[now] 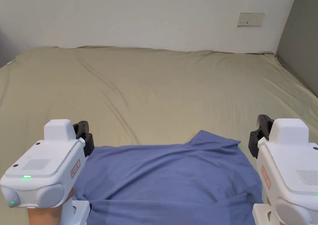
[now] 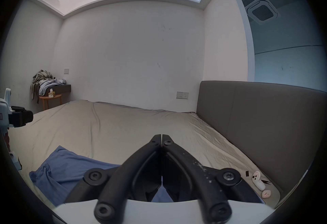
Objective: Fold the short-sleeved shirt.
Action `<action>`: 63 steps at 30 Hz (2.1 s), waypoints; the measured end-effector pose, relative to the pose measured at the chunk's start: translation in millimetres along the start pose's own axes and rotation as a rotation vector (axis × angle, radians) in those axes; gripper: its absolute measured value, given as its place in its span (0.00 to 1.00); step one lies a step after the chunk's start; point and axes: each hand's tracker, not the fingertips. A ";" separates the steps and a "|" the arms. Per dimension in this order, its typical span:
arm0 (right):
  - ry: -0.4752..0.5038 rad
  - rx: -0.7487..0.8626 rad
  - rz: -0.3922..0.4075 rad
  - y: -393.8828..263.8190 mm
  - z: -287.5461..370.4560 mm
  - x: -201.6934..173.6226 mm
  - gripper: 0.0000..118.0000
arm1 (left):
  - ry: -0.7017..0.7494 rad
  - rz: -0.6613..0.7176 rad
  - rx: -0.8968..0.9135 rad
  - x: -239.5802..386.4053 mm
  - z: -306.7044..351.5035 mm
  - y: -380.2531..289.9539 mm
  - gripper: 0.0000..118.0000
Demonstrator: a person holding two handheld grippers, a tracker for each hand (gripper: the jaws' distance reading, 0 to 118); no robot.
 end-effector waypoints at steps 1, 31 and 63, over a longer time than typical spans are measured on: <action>0.002 -0.004 -0.001 0.1 -3.1 -1.1 0.01 | -0.007 -0.001 -0.019 -3.1 -7.9 2.0 0.00; -0.005 -0.295 0.006 -63.0 -167.9 -9.6 0.01 | 0.117 0.048 -0.746 -100.5 -300.1 -115.6 0.18; 0.149 -0.638 -0.080 -106.1 -250.0 34.2 0.03 | 0.031 0.101 -0.497 -90.3 -168.4 -46.3 0.03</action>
